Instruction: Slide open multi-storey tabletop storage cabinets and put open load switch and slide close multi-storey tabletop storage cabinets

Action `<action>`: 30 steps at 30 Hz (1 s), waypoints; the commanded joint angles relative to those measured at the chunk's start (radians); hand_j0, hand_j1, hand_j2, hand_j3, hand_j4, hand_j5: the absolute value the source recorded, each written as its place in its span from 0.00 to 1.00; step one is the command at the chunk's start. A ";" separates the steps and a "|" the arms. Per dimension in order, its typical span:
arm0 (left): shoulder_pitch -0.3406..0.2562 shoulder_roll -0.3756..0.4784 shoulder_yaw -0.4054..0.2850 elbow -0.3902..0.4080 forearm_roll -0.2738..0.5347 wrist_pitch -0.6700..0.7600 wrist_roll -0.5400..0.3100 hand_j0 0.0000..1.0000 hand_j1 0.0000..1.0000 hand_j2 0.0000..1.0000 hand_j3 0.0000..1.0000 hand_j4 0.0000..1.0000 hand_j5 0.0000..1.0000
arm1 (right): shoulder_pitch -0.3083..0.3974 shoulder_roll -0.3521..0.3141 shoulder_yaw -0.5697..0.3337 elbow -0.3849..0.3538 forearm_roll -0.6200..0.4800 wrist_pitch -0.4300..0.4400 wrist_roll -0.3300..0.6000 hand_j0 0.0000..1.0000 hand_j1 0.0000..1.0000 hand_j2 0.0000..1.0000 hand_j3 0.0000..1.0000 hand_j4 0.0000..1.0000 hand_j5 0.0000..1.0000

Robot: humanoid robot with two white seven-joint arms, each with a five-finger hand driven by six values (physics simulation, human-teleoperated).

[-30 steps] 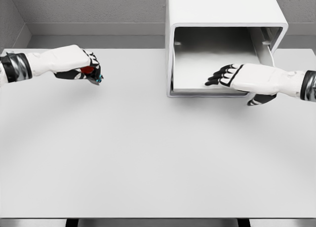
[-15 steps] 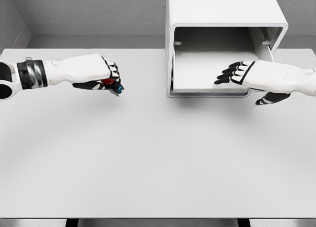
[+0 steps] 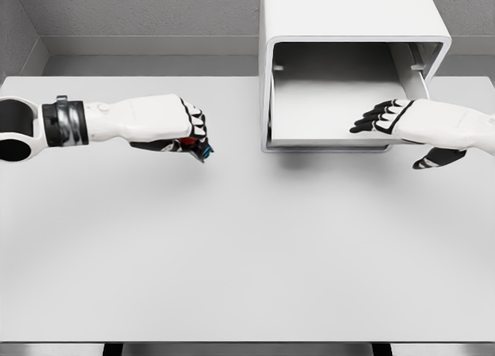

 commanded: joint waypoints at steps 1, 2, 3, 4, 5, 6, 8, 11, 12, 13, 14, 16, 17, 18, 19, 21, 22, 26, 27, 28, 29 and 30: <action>-0.002 -0.004 0.002 -0.007 0.005 0.001 0.001 0.39 0.39 0.39 0.39 0.39 0.39 | 0.000 -0.015 -0.001 -0.003 -0.004 -0.022 0.003 1.00 1.00 1.00 1.00 1.00 1.00; -0.011 -0.005 0.002 -0.007 0.005 0.001 0.000 0.39 0.39 0.39 0.39 0.39 0.39 | 0.000 -0.012 0.000 -0.003 -0.004 -0.025 0.007 1.00 1.00 1.00 1.00 1.00 1.00; -0.020 -0.007 0.003 -0.008 0.005 0.001 0.000 0.39 0.39 0.39 0.39 0.39 0.39 | 0.000 -0.006 0.000 -0.003 -0.004 -0.041 0.009 1.00 1.00 1.00 1.00 1.00 1.00; -0.025 -0.007 0.003 -0.008 0.005 0.001 0.000 0.39 0.39 0.39 0.39 0.39 0.39 | 0.000 -0.003 0.002 -0.003 -0.004 -0.045 0.009 1.00 1.00 1.00 1.00 1.00 1.00; -0.032 -0.007 0.003 -0.017 0.006 0.001 0.000 0.39 0.39 0.39 0.39 0.39 0.39 | 0.002 0.000 0.002 -0.003 -0.004 -0.046 0.010 1.00 1.00 1.00 1.00 1.00 1.00; -0.035 -0.007 0.006 -0.033 0.006 0.001 0.000 0.39 0.39 0.39 0.39 0.39 0.39 | 0.002 0.000 0.002 -0.003 -0.004 -0.057 0.010 1.00 1.00 1.00 1.00 1.00 1.00; -0.038 -0.008 0.013 -0.037 0.006 0.001 0.000 0.39 0.39 0.39 0.39 0.39 0.39 | 0.018 0.005 0.008 -0.003 -0.004 -0.058 0.020 1.00 1.00 1.00 1.00 1.00 1.00; -0.044 -0.008 0.016 -0.050 0.009 0.001 0.001 0.39 0.39 0.39 0.39 0.39 0.39 | 0.029 0.005 0.009 -0.002 -0.004 -0.064 0.020 1.00 1.00 1.00 1.00 1.00 1.00; -0.049 -0.008 0.016 -0.050 0.009 0.001 0.000 0.39 0.39 0.39 0.39 0.39 0.39 | 0.031 0.003 0.009 -0.003 -0.004 -0.075 0.020 1.00 1.00 1.00 1.00 1.00 1.00; -0.051 -0.008 0.016 -0.050 0.009 0.001 0.001 0.39 0.39 0.39 0.39 0.39 0.39 | 0.029 -0.001 0.008 -0.003 -0.006 -0.104 0.018 1.00 1.00 1.00 1.00 1.00 1.00; -0.057 -0.008 0.014 -0.050 0.011 0.001 0.001 0.39 0.39 0.39 0.39 0.39 0.39 | 0.029 -0.006 0.006 -0.005 -0.006 -0.105 0.018 1.00 1.00 1.00 1.00 1.00 1.00; -0.058 -0.008 0.014 -0.059 0.014 0.001 0.001 0.39 0.39 0.39 0.39 0.39 0.39 | 0.029 -0.015 -0.004 -0.010 -0.008 -0.105 0.018 1.00 1.00 1.00 1.00 1.00 1.00; -0.064 -0.008 0.014 -0.060 0.014 0.001 0.001 0.39 0.39 0.39 0.39 0.39 0.39 | 0.029 -0.016 -0.018 -0.011 -0.009 -0.105 0.018 1.00 1.00 1.00 1.00 1.00 1.00; -0.064 -0.007 0.014 -0.063 0.014 0.001 0.001 0.39 0.39 0.39 0.39 0.39 0.39 | 0.029 -0.016 -0.029 -0.011 -0.009 -0.105 0.017 1.00 1.00 1.00 1.00 1.00 1.00; -0.069 -0.007 0.014 -0.063 0.015 0.001 0.001 0.39 0.39 0.39 0.39 0.39 0.39 | 0.029 -0.015 -0.052 -0.011 -0.011 -0.105 0.015 1.00 1.00 1.00 1.00 1.00 1.00; -0.069 -0.008 0.014 -0.063 0.014 0.001 0.001 0.39 0.39 0.39 0.39 0.39 0.39 | 0.029 -0.015 -0.060 -0.011 -0.011 -0.105 0.010 1.00 1.00 1.00 1.00 1.00 1.00; -0.071 -0.008 0.014 -0.063 0.014 0.001 0.001 0.39 0.39 0.39 0.39 0.39 0.39 | 0.029 -0.015 -0.069 -0.011 -0.011 -0.105 0.009 1.00 1.00 1.00 1.00 1.00 1.00; -0.071 -0.008 0.014 -0.070 0.015 0.001 0.001 0.39 0.39 0.39 0.39 0.39 0.39 | 0.029 -0.041 -0.092 -0.011 -0.049 -0.105 0.004 1.00 1.00 1.00 1.00 1.00 1.00; -0.071 -0.008 0.014 -0.070 0.015 0.001 0.001 0.39 0.39 0.39 0.39 0.39 0.39 | 0.031 -0.035 -0.092 -0.011 -0.054 -0.105 0.004 1.00 1.00 1.00 1.00 1.00 1.00; -0.071 -0.008 0.014 -0.070 0.015 0.001 0.001 0.39 0.39 0.39 0.39 0.39 0.39 | 0.031 -0.018 -0.084 -0.011 -0.052 -0.105 0.009 1.00 1.00 1.00 1.00 1.00 1.00; -0.069 -0.008 0.014 -0.070 0.015 0.001 0.001 0.39 0.39 0.39 0.39 0.39 0.39 | 0.031 -0.010 -0.078 -0.011 -0.052 -0.105 0.018 1.00 1.00 1.00 1.00 1.00 1.00; -0.069 -0.008 0.014 -0.071 0.015 0.001 0.001 0.39 0.39 0.39 0.39 0.39 0.39 | 0.043 -0.012 -0.070 -0.014 -0.052 -0.105 0.023 1.00 1.00 1.00 1.00 1.00 1.00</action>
